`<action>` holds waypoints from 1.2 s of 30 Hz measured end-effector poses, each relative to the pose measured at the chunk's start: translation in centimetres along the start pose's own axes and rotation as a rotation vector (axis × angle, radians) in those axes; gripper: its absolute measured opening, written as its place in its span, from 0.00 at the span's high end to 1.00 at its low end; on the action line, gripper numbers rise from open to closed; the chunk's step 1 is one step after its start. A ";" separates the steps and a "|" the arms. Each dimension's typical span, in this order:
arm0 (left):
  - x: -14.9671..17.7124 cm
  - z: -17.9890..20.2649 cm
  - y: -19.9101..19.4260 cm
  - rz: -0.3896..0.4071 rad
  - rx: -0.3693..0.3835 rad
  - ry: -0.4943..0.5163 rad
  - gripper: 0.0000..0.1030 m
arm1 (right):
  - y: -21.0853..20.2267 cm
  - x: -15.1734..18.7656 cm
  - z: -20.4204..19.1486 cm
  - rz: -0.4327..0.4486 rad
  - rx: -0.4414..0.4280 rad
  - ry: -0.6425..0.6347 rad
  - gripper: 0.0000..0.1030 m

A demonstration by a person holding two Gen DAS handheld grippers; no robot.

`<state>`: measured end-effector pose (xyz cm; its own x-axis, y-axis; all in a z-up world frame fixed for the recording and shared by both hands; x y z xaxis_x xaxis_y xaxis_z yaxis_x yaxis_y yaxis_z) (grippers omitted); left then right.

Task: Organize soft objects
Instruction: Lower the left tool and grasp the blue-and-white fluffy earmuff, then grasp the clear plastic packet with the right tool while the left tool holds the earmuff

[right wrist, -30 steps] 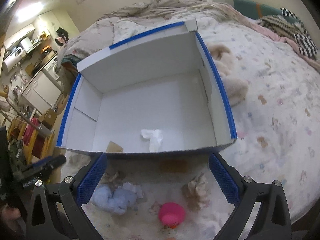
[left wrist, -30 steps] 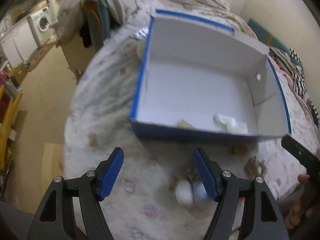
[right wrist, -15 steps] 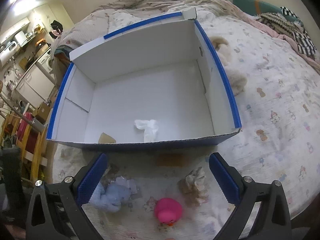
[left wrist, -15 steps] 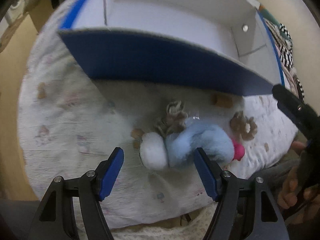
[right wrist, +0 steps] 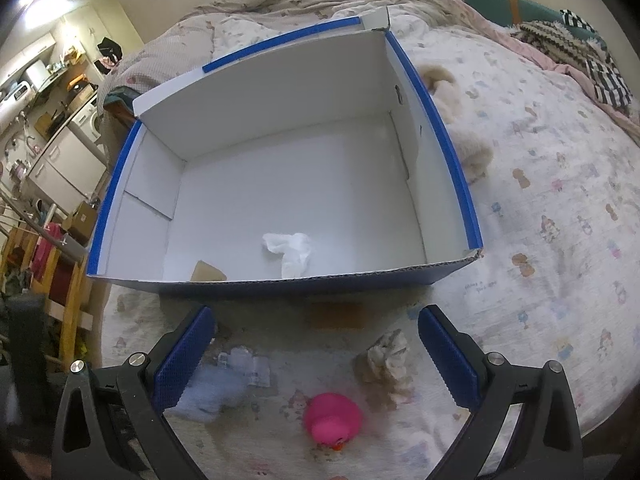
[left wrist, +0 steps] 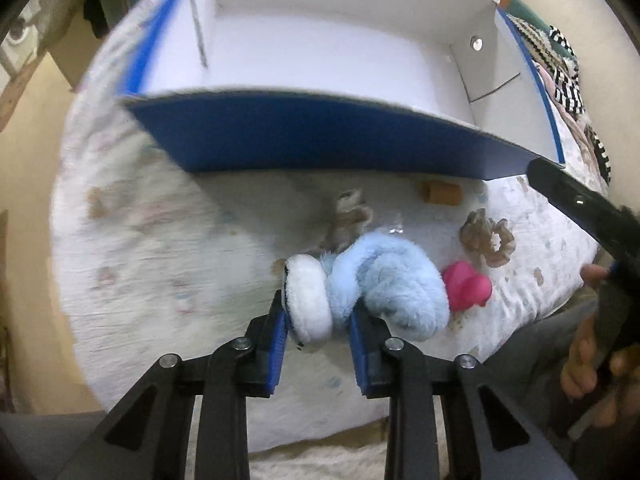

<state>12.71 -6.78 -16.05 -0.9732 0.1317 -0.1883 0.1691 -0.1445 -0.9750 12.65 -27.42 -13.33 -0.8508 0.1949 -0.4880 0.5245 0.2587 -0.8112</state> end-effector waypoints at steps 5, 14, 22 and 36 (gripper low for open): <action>0.3 -3.3 -2.1 0.005 -0.062 -0.024 0.75 | 0.5 0.3 -0.3 -0.031 -0.036 0.017 0.00; -0.2 -7.6 -1.8 0.066 -0.170 -0.158 0.75 | 4.4 2.8 -3.4 -0.218 -0.080 -0.082 0.00; -1.2 -8.0 -0.5 0.059 -0.176 -0.205 0.75 | 8.5 7.0 -7.2 -0.387 -0.017 -0.346 0.00; -1.3 -7.8 0.1 0.039 -0.137 -0.218 0.74 | 10.7 8.4 -9.5 -0.434 -0.013 -0.483 0.69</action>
Point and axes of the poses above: each gripper's, at about its wrist camera, not at the fingertips, and y roughly the way its jaws point, z to its right, x to its underside, the point moved 6 cm from there along y, roughly the way its jaws point, and after that the axes turned 5 degrees about -x, right-handed, at the moved point
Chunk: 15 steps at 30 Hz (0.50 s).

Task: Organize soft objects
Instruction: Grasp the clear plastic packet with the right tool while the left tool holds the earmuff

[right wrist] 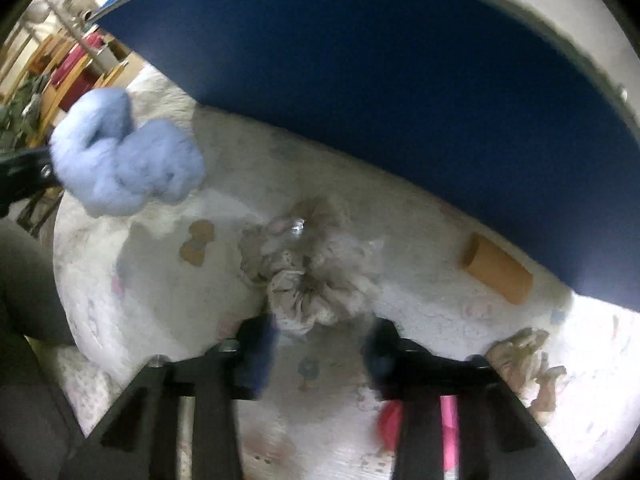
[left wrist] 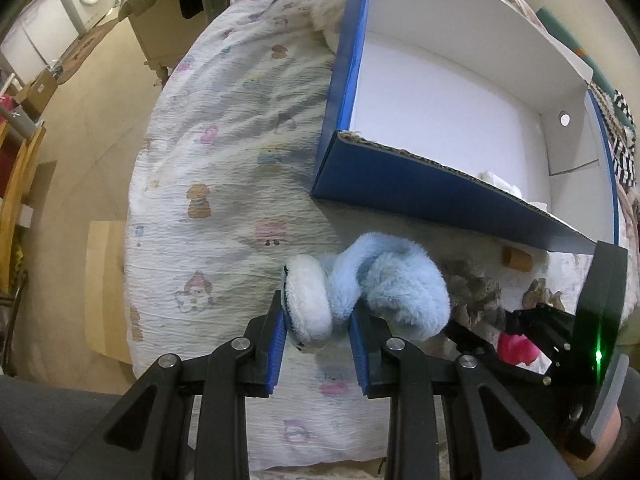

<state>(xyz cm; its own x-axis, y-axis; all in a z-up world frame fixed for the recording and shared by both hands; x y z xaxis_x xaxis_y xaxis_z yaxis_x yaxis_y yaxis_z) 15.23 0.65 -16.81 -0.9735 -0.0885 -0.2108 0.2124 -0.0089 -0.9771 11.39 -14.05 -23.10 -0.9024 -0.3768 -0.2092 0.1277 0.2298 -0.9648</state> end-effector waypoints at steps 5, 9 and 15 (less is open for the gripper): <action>0.1 0.1 0.1 -0.002 0.005 0.001 0.74 | -1.7 0.2 -0.9 0.043 -0.045 -0.015 0.90; 0.0 0.1 -0.1 0.009 0.007 0.002 0.74 | -4.0 0.1 -1.6 0.116 -0.089 -0.018 0.91; 0.2 0.0 -0.4 0.017 0.003 -0.001 0.74 | -5.4 -0.3 -1.8 0.169 0.068 -0.121 0.92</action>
Point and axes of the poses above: each gripper's, at about its wrist camera, not at the fingertips, and y roughly the way its jaws point, z to its right, x to its underside, the point moved 6 cm from there along y, roughly the way its jaws point, and after that the axes turned 5 degrees about -x, right-handed, at the moved point
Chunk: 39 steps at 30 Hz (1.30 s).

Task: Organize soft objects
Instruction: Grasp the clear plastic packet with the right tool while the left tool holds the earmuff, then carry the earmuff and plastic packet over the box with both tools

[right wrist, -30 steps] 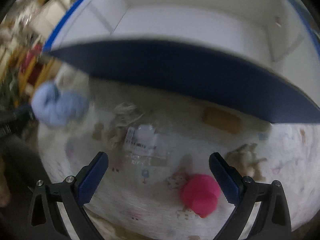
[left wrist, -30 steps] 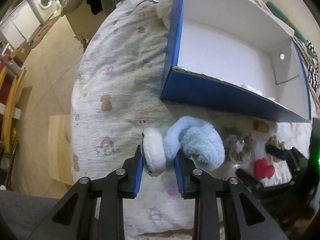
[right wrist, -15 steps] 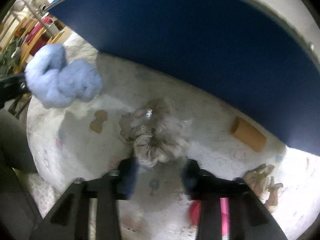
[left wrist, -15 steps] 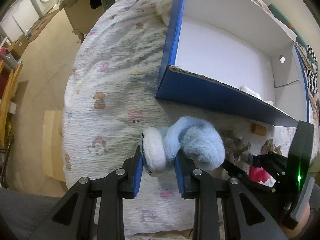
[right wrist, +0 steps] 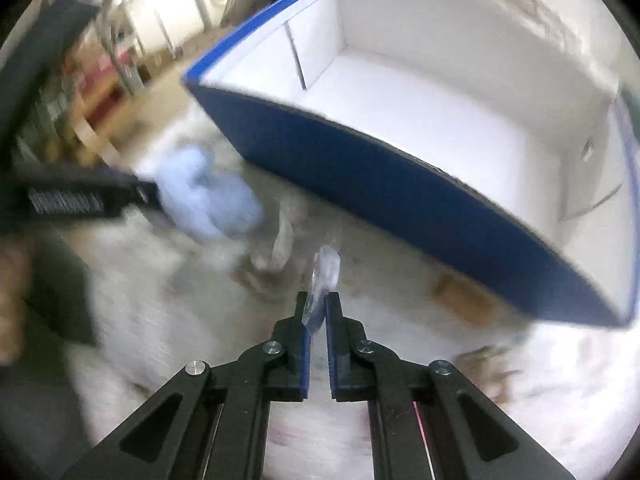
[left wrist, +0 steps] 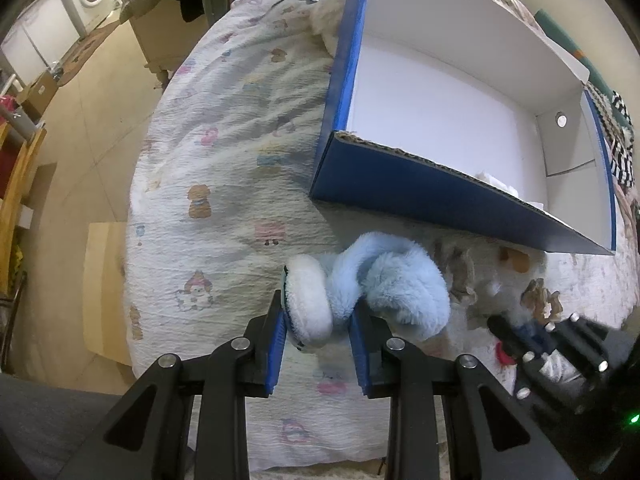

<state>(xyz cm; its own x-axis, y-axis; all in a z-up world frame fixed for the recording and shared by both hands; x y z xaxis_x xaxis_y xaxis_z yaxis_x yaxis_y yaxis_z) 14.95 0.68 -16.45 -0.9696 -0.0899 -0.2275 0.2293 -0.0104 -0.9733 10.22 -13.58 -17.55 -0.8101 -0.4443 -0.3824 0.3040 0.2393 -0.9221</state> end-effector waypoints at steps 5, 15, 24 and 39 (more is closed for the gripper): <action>-0.1 -0.1 -0.3 0.013 -0.005 -0.007 0.74 | 0.5 0.6 0.2 -0.019 -0.044 0.008 0.93; 0.2 -0.3 -1.7 0.060 -0.020 0.012 0.74 | -0.5 -0.1 2.2 0.046 -0.105 0.147 0.93; 0.6 -0.6 -3.2 0.120 -0.046 0.038 0.74 | -4.6 0.0 3.6 0.187 -0.129 0.202 0.93; 1.7 -1.3 -6.3 0.257 -0.132 0.066 0.74 | -8.7 0.3 3.7 0.322 -0.111 0.204 0.93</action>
Point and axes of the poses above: each gripper's, at about its wrist camera, not at the fingertips, and y roughly the way its jaws point, z to its right, x to its underside, the point moved 6 cm from there along y, roughly the way its jaws point, and after that the axes turned 5 degrees about -x, right-handed, at the moved point
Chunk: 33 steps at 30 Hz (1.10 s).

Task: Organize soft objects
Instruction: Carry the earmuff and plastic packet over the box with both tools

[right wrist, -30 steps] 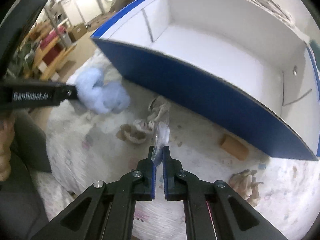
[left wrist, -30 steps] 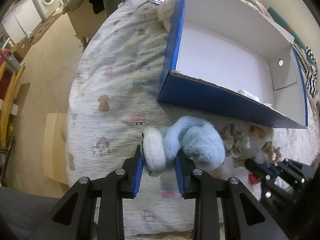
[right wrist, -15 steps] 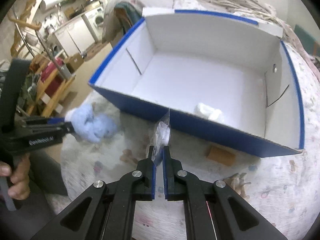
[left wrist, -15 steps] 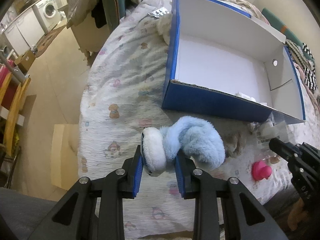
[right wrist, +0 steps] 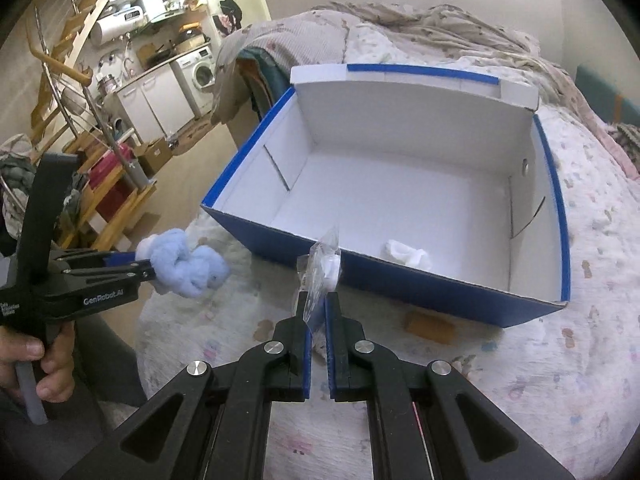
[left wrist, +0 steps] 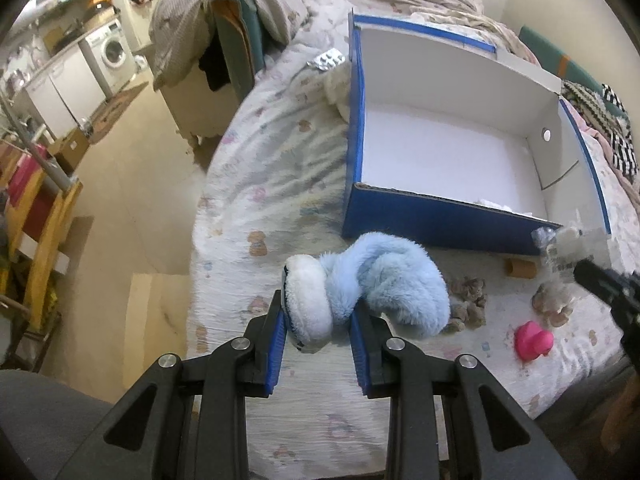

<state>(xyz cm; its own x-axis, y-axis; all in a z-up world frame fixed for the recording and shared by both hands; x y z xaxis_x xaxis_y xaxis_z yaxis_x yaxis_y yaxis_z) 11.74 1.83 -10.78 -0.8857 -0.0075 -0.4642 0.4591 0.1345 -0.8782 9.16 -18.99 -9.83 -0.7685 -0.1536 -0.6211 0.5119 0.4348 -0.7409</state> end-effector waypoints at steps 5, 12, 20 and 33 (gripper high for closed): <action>0.7 -0.6 -0.2 0.004 -0.035 0.012 0.74 | -0.8 -0.2 0.3 0.027 0.002 0.012 0.93; 0.0 -0.7 -2.3 0.008 -0.021 -0.056 0.75 | -1.5 -1.0 0.7 0.063 -0.009 0.026 0.93; -1.0 1.4 -3.8 0.038 0.017 -0.019 0.75 | -2.0 -1.4 2.3 0.094 0.025 0.078 0.93; -8.7 3.4 -4.3 0.081 0.050 0.045 0.75 | -3.2 -3.3 3.9 0.157 0.021 0.144 0.93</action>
<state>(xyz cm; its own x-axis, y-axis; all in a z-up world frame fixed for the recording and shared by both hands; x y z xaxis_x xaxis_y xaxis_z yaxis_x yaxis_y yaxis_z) 17.69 -2.02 -3.38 -0.8471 0.0463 -0.5295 0.5314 0.0829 -0.8430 11.55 -23.33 -6.41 -0.7248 0.0442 -0.6876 0.6365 0.4250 -0.6436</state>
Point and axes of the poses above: each gripper's, at about its wrist camera, not at the fingertips, and y roughly the way its jaws point, z to its right, x to its underside, the point moved 6 cm from there along y, roughly the way its jaws point, and after that the axes turned 5 degrees about -x, right-handed, at the moved point
